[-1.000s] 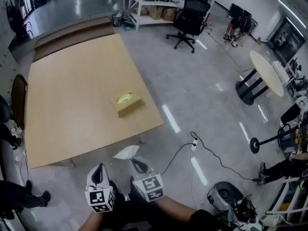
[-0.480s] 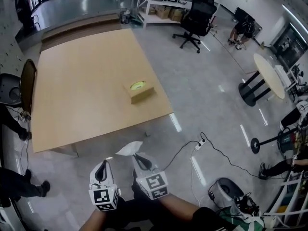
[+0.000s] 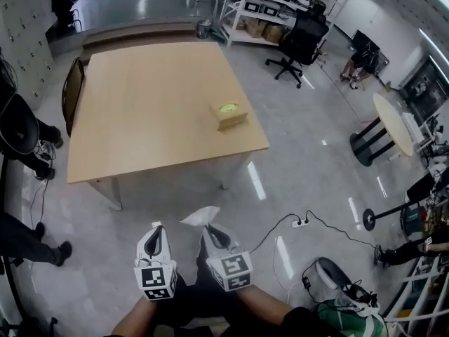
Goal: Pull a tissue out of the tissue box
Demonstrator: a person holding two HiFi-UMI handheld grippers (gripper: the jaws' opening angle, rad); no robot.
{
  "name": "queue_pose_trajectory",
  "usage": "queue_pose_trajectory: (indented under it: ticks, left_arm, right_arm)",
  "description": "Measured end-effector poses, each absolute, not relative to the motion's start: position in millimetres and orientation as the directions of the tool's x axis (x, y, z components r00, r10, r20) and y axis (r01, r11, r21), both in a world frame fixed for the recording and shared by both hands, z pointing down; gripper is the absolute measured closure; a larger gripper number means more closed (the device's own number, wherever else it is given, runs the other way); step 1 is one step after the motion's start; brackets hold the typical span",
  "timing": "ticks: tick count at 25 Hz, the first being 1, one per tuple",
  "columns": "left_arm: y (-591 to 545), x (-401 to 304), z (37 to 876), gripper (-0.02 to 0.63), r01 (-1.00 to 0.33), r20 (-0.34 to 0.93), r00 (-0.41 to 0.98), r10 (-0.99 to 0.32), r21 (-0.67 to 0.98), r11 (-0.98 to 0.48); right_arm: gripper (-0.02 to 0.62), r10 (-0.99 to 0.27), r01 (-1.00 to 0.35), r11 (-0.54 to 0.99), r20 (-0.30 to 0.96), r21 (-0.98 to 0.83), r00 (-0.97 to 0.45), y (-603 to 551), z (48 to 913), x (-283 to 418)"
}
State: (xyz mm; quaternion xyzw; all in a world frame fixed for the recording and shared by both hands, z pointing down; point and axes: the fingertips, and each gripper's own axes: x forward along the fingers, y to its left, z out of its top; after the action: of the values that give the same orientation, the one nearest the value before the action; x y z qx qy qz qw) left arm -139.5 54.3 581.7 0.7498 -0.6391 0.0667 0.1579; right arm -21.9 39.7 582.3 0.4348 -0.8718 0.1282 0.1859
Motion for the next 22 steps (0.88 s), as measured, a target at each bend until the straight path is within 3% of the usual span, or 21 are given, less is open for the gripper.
queue_pose_trajectory:
  ticks: [22]
  left_arm:
    - [110,-112,565,0.588,-0.958,0.267,0.279,-0.923,0.151,-0.245]
  right_arm:
    - [0.594,-0.739,-0.851,0.523,0.478,-0.038,-0.475,129,580,2]
